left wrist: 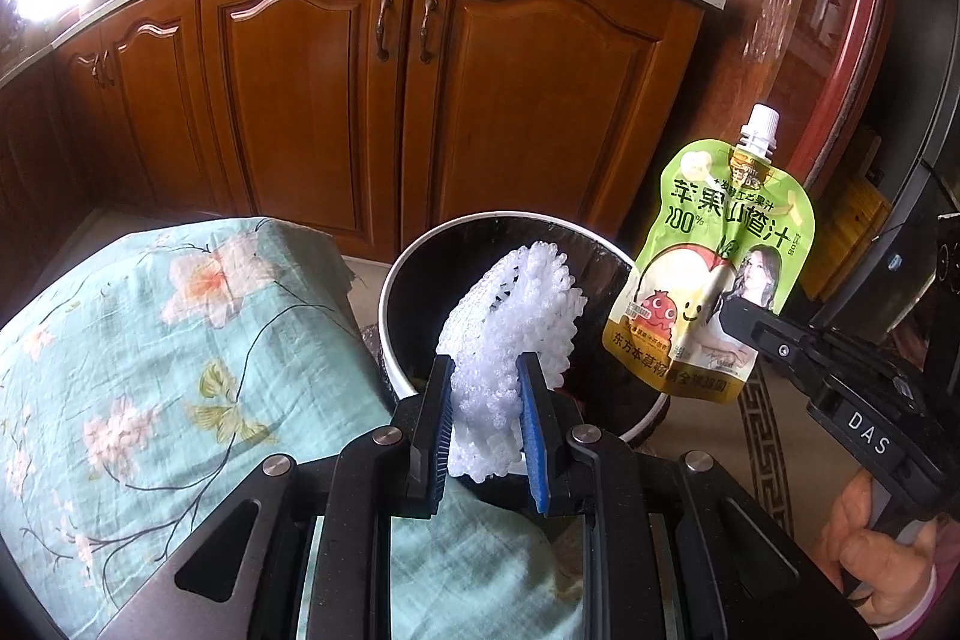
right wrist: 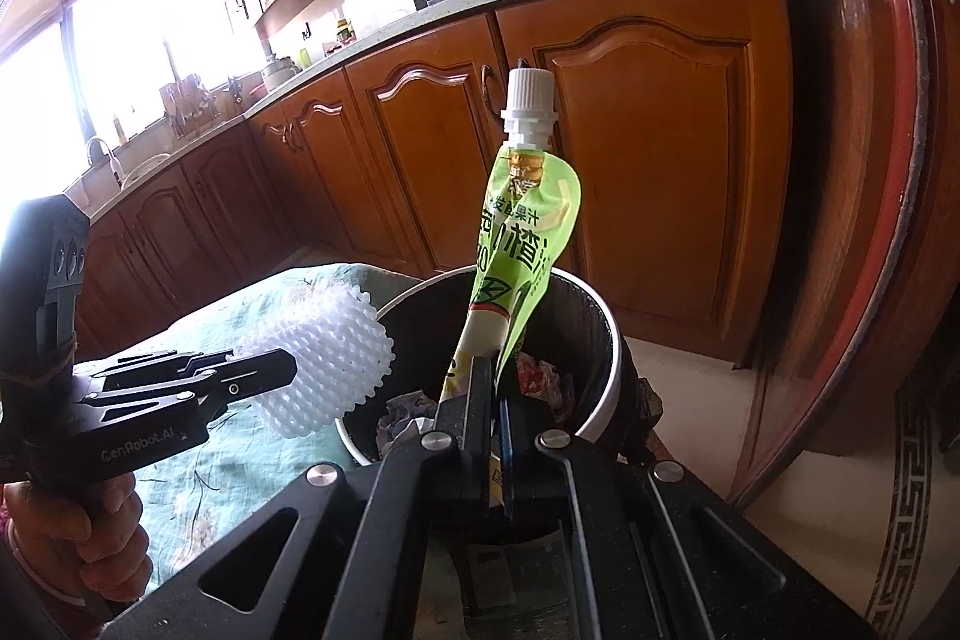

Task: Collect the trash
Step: 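Carry foam net and juice pouch over the bin and open both tools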

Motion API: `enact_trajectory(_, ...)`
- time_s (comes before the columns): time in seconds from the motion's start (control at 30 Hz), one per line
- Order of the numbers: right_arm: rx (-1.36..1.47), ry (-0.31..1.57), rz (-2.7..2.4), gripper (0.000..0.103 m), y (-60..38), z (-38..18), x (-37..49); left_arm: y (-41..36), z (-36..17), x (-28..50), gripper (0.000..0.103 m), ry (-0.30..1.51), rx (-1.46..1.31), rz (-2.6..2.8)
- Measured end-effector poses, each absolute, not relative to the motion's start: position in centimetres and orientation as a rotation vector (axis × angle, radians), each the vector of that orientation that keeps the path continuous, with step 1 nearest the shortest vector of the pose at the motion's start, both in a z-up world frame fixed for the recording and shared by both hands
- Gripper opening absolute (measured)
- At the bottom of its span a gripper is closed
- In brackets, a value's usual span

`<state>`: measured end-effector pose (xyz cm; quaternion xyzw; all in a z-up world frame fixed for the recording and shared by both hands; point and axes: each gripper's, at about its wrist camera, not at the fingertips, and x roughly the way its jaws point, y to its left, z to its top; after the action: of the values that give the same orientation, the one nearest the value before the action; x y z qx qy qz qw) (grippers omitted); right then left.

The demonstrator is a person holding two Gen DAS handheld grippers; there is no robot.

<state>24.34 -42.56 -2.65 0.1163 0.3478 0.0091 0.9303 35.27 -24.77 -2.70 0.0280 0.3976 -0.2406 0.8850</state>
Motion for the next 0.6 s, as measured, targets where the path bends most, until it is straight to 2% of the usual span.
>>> enact_trajectory(0.6,0.195,0.836,0.019,0.002,-42.7,-4.1,28.3,-28.4,-3.7,40.0,0.02,0.87,0.121,-0.488)
